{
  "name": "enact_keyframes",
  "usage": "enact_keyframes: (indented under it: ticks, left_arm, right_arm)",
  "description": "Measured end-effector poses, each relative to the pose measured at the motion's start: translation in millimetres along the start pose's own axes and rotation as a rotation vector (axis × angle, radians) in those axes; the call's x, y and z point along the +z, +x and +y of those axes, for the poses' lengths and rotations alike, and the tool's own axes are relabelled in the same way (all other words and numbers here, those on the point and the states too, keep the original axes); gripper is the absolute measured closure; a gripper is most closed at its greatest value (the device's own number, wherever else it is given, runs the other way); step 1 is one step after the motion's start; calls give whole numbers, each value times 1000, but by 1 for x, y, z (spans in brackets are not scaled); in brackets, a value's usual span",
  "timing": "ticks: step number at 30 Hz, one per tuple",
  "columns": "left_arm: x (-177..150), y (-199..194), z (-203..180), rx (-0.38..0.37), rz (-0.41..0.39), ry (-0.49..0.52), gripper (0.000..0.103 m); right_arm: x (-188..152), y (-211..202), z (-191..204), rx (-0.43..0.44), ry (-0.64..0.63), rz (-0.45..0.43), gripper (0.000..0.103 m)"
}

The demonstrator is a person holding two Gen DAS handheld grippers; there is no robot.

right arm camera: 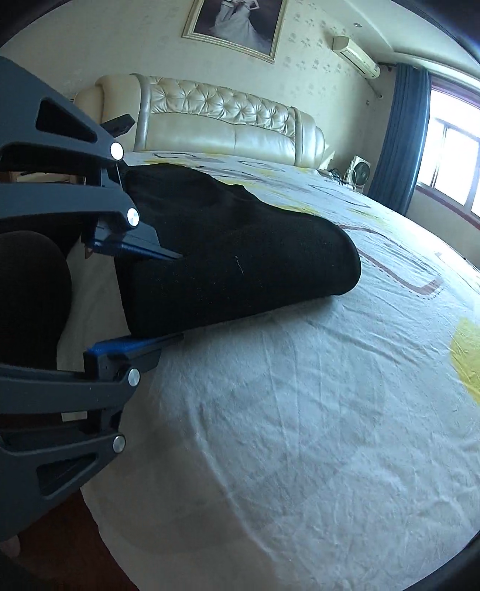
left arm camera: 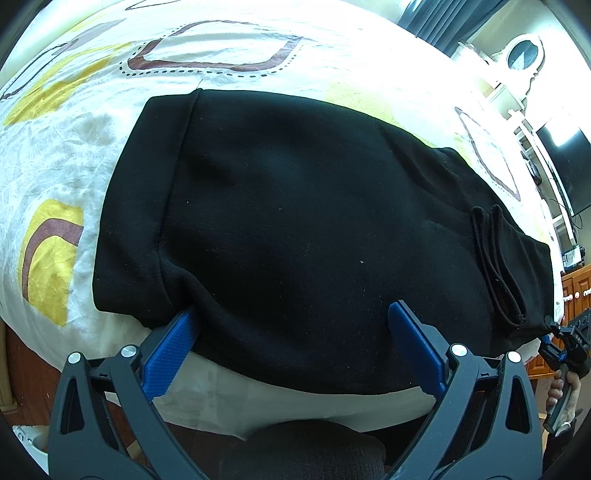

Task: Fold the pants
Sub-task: 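Grasp the pants edge again with the right gripper and lift it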

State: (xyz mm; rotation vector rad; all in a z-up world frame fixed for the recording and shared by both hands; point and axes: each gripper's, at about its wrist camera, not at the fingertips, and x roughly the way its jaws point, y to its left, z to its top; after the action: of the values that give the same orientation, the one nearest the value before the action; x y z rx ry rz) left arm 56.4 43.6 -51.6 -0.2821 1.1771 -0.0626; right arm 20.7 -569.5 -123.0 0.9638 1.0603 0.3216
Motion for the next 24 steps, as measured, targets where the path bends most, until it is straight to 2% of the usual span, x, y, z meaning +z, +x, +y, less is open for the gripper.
enact_keyframes:
  ticks: [5,7,9,12,15,19,24]
  left_arm:
    - [0,0,0,0,0,-1,3]
    - [0,0,0,1,0,0,3]
    - [0,0,-1,3,-1,1,2]
    - [0,1,-1,5,-1,1,2]
    - [0,1,-1,8,-3,3,2]
    - [-1,1,-1,9,-5,5,2]
    - [-1,1,-2,13,-6,12,2]
  right_arm:
    - [1,-3,-15,43,5,-4,70]
    - [3,-6,-13,62,2,9,63]
    - [10,-16,-5,54,-18,-17,46]
    - [27,-31,10,26,-72,-72,37]
    - [47,-22,22,52,-73,-76,35]
    - [70,14,31,53,-53,-42,35]
    - [84,44,33,48,-25,-24,34]
